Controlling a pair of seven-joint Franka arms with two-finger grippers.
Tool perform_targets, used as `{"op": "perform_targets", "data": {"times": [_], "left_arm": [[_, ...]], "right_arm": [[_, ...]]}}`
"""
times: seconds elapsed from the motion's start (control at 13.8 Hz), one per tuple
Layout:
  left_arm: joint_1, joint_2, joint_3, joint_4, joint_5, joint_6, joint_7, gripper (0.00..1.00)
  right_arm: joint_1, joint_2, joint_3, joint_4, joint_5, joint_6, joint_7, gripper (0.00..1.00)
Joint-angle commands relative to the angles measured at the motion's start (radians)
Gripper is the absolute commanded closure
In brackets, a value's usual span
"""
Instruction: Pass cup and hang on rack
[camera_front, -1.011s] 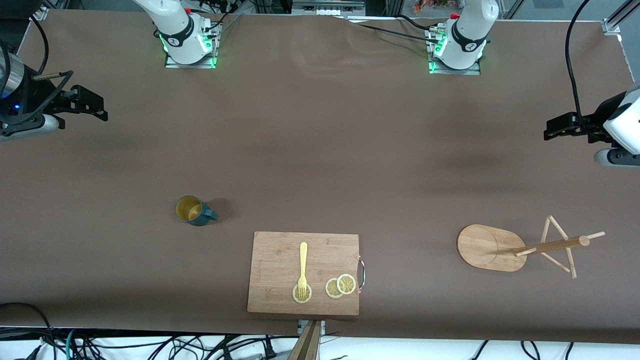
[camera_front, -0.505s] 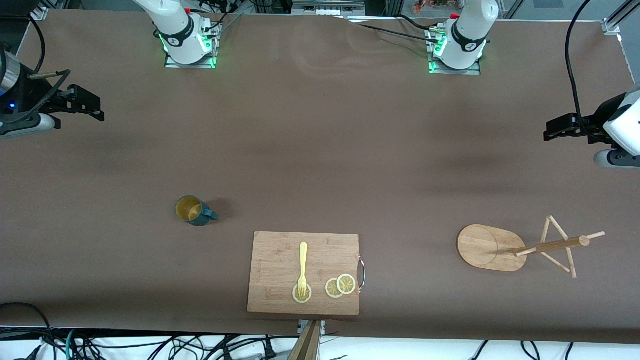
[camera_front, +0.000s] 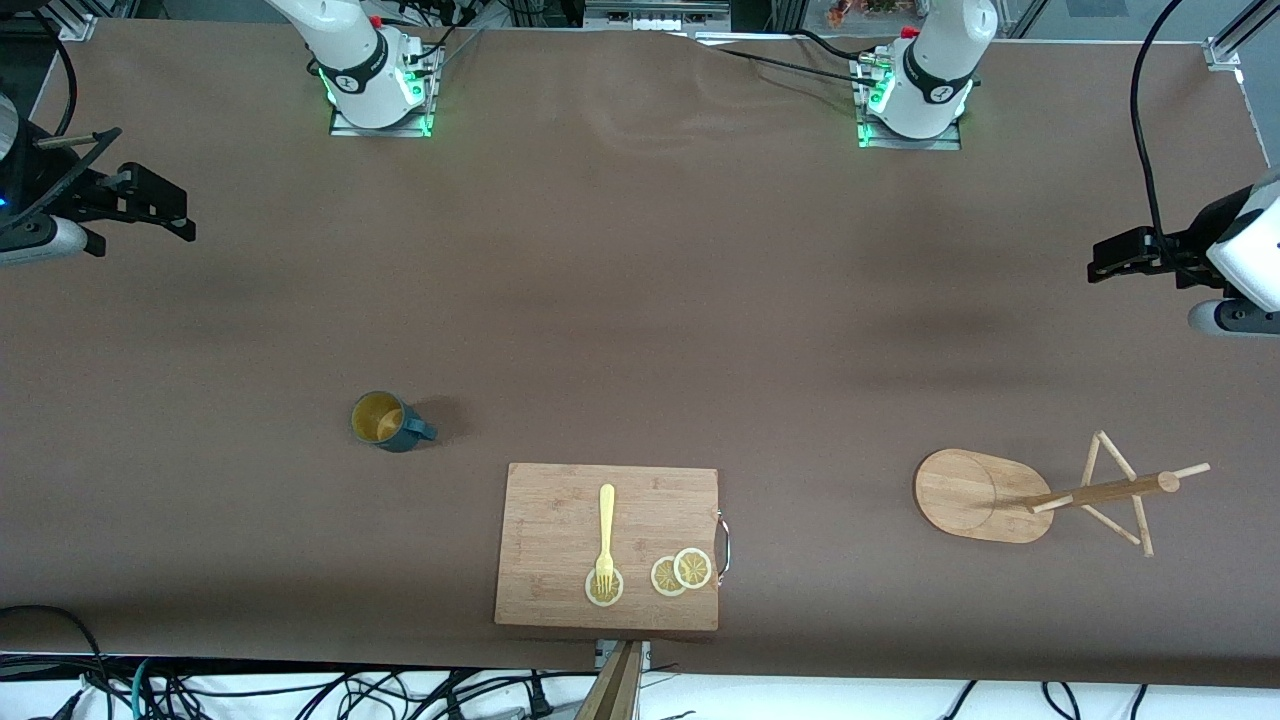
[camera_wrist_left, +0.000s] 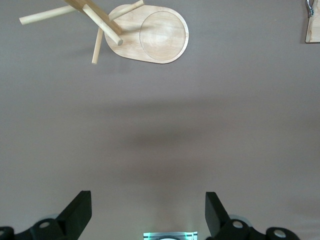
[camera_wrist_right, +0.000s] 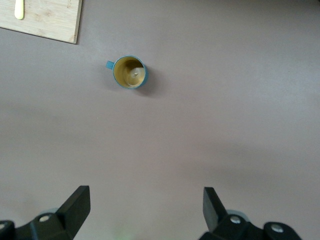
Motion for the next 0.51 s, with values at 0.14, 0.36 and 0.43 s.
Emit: {"op": "perform_targets", "data": {"times": [0.14, 0.36, 0.43], "left_arm": [[-0.007, 0.014, 0.002, 0.031, 0.01, -0.008, -0.014, 0.0], [-0.007, 0.014, 0.002, 0.031, 0.01, -0.01, -0.014, 0.0], [-0.007, 0.014, 0.0, 0.031, 0.01, -0.008, -0.014, 0.0]], "right_arm": [[-0.003, 0.004, 0.011, 0.019, -0.023, -0.02, 0.013, 0.0], [0.019, 0.002, 0.014, 0.019, -0.058, -0.02, 0.015, 0.0], [0.02, 0.004, 0.014, 0.019, -0.058, -0.02, 0.015, 0.0]]}}
